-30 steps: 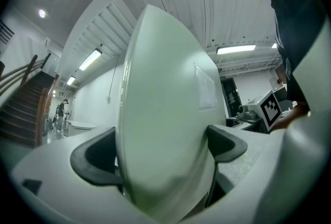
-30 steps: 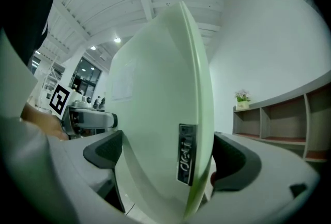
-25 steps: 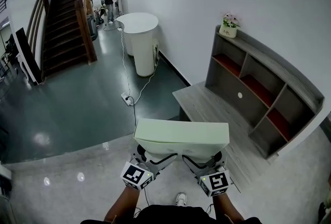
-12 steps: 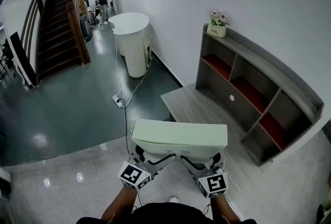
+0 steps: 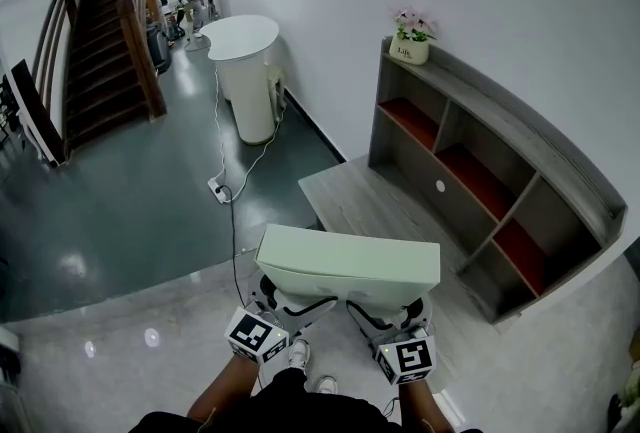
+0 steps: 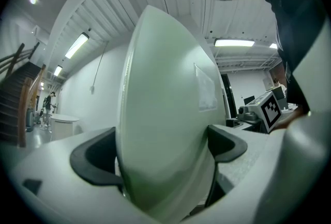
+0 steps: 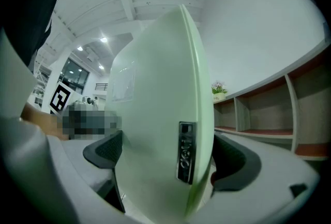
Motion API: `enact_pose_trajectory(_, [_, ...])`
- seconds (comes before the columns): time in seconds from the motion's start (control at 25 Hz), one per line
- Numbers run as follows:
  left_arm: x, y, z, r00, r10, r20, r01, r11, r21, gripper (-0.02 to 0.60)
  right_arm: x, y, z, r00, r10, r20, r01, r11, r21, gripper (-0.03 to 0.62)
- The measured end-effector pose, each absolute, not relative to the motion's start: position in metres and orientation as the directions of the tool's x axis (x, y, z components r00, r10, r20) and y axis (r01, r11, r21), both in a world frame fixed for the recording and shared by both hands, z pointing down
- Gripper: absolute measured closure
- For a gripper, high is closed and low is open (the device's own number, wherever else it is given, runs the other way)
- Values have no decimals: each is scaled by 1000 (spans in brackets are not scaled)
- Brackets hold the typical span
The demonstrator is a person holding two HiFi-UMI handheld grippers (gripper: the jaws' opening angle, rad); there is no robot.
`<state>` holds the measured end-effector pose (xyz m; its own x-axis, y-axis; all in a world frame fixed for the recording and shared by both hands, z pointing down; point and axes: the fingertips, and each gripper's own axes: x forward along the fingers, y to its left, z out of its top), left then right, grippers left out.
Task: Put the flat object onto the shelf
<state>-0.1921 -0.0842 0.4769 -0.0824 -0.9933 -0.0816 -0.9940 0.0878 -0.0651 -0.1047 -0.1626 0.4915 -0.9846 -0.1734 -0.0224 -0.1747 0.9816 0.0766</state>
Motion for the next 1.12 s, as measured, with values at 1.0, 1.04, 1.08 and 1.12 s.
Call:
enact_pose_trajectory(1.0, [-264,-245,460,238,-961,-139,-971,-234,-45,44,-153,-296,473,-876,-481,-44,-482,863,154,68])
enact_pose_trajectory(1.04, [-264,-250,459,254,-957,-140,-967,-250,-46,44,-153,-299,472,-867,-497,-44,-498,854,153,68])
enact_pose_trajectory(1.08, [-265,-255,457,271,-952,-140,-962,-267,-47,44,-153,-302,470,-857,-514,-44,-514,845,147,68])
enact_pose_trajectory(1.12, [-265,-260,456,289,-947,-140,-957,-285,-48,44,-153,-304,468,-846,-531,-47,-532,835,139,68])
